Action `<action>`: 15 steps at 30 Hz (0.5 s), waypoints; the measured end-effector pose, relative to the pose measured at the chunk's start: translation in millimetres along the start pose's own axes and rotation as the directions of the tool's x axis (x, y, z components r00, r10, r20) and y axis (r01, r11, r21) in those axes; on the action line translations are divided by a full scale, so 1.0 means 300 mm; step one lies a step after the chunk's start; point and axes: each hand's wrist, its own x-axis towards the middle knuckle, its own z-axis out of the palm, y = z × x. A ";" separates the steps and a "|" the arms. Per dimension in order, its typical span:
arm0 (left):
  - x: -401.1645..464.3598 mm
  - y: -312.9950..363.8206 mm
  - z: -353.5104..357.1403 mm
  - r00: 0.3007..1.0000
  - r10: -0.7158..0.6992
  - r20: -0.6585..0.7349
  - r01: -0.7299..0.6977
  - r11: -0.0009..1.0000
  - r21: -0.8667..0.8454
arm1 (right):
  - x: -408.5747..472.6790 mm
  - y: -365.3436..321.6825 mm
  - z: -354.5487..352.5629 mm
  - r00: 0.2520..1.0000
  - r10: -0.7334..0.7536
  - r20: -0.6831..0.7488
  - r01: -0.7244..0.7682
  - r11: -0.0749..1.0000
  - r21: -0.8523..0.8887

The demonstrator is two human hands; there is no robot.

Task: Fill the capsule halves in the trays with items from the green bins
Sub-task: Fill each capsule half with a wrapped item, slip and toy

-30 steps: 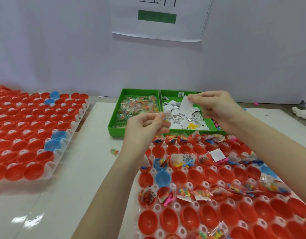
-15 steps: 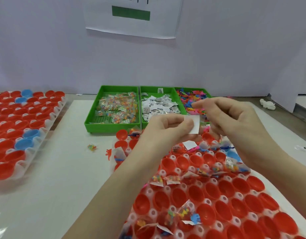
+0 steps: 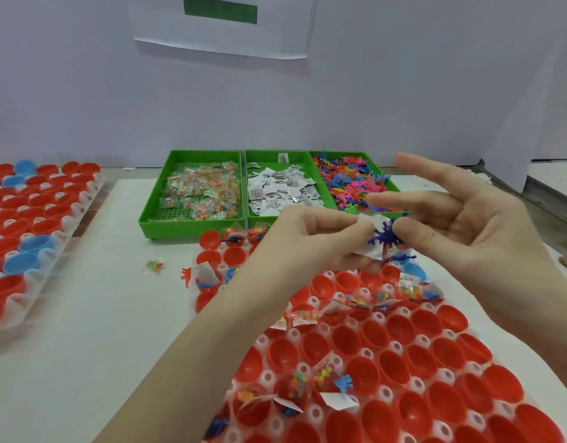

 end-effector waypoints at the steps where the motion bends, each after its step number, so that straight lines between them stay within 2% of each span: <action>1: -0.001 0.003 -0.005 0.999 -0.012 0.034 0.012 1.000 -0.011 | 0.001 0.000 0.000 1.000 -0.014 -0.007 0.014 0.999 -0.042; 4: -0.001 0.006 -0.013 0.995 -0.041 0.096 0.044 0.998 -0.035 | 0.003 0.002 0.000 0.997 -0.072 -0.025 0.067 0.984 -0.167; 11: 0.002 0.002 -0.003 0.998 -0.005 0.059 -0.001 0.994 0.111 | -0.030 0.032 0.023 0.976 -0.220 -0.010 0.187 0.853 -0.488; 13: 0.001 -0.002 0.000 0.997 -0.010 0.072 -0.002 0.987 0.163 | -0.044 0.044 0.024 0.978 -0.208 0.006 0.176 0.813 -0.555; 15: -0.001 -0.004 0.006 0.995 -0.027 0.098 0.003 0.972 0.233 | -0.059 0.052 0.023 0.991 -0.129 0.026 0.125 0.853 -0.507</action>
